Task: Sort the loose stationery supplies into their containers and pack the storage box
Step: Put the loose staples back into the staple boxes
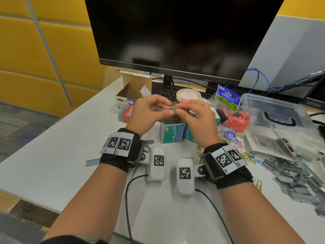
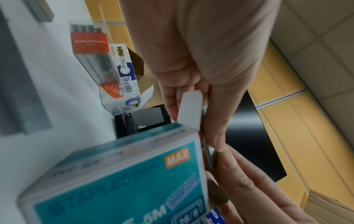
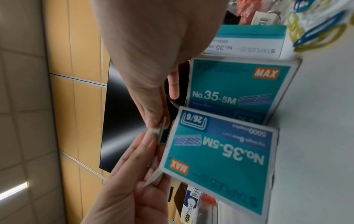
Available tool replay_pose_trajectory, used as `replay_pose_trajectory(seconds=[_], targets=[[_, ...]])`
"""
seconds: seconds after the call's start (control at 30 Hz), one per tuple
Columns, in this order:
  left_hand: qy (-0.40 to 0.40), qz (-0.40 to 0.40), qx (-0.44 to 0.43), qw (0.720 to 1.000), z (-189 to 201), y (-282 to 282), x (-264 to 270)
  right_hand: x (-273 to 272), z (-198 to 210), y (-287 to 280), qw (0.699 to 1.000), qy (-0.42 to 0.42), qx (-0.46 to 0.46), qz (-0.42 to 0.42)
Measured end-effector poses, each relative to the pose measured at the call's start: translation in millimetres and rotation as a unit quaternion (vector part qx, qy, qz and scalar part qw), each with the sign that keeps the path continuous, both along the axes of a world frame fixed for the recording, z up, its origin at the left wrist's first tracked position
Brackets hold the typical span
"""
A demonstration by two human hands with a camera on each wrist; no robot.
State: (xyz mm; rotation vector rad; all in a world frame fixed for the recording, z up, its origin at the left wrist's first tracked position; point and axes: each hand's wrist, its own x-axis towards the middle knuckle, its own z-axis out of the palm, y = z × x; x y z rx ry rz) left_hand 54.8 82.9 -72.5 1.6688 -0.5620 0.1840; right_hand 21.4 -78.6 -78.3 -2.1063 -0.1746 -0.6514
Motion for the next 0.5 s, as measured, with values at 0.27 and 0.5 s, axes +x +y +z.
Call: replay_pose_trajectory(seconds=[0.27,0.5], targets=[[-0.006,-0.002,-0.001,1.0,-4.2,0.1,3.6,0.6,-4.0,-1.5,0.999,-0.023,0.028,0.015],[0.008,-0.016,0.006,1.0,-5.5,0.0,3.7,0.1,-5.8,-4.0,0.999,-0.03,0.033,0.007]])
